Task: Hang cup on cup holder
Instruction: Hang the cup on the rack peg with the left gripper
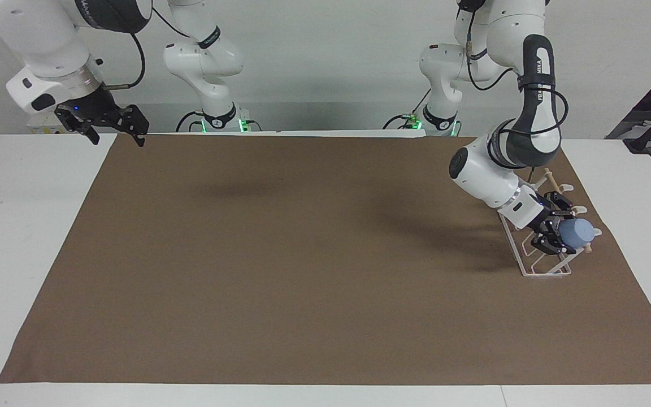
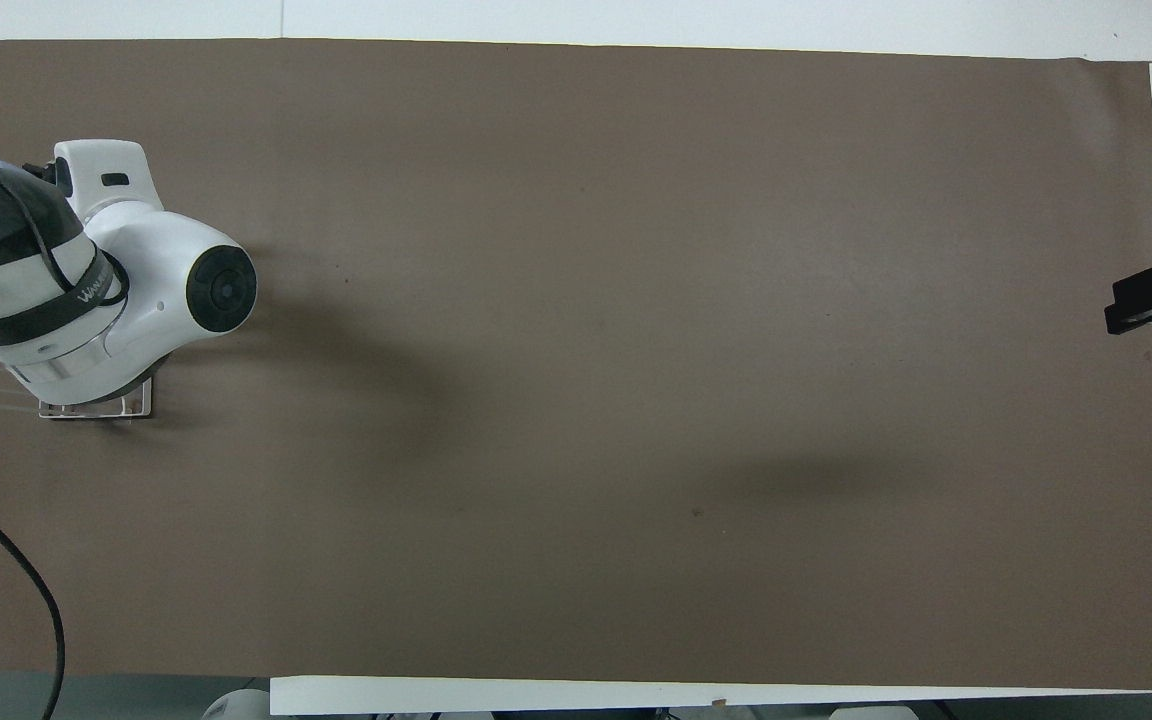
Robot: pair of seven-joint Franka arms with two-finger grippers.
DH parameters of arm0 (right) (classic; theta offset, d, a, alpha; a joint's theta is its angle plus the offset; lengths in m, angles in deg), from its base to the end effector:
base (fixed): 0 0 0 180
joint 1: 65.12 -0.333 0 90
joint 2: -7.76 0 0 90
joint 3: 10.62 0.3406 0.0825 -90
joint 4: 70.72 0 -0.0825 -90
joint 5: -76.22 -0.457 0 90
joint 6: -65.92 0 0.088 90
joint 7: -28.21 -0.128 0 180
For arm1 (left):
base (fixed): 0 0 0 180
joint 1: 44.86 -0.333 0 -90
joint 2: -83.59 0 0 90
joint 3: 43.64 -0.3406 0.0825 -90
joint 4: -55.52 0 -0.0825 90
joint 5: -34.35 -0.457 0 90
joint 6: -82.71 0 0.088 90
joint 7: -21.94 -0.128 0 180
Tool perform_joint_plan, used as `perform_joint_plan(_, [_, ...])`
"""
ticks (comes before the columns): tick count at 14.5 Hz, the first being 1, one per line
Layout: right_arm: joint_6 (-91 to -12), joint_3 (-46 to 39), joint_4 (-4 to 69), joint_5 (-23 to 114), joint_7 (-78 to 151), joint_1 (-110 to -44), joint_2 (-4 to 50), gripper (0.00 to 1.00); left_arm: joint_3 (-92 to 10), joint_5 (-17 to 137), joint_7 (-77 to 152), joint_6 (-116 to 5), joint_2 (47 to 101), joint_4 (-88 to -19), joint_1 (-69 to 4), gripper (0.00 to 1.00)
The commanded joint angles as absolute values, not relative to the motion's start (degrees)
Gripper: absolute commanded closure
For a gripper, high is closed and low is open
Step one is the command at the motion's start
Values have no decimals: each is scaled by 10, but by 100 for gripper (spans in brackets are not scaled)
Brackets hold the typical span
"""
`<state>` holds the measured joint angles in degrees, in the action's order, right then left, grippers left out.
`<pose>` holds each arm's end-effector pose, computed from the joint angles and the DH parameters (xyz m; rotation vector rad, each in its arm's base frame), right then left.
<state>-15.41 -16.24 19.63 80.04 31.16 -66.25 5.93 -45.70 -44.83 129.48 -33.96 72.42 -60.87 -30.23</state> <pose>0.5950 -0.0570 0.6325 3.0797 -0.0501 -0.1997 0.6589 -0.0721 0.3445 -2.0007 -0.8742 -1.1300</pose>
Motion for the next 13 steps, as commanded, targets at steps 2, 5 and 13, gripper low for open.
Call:
perform_joint_plan(2, [-154, -160, 207, 800, 323, -659, 52, 1, -453, -461, 1306, -372, 743, -631, -312, 63])
perform_joint_plan(5, [-154, -160, 207, 800, 323, -658, 52, 1, -452, -459, 1304, -384, 743, -631, -312, 35])
perform_joint_plan(13, [-154, -160, 206, 800, 323, -659, 51, 1, -452, -445, 1294, -383, 743, -623, -312, 0])
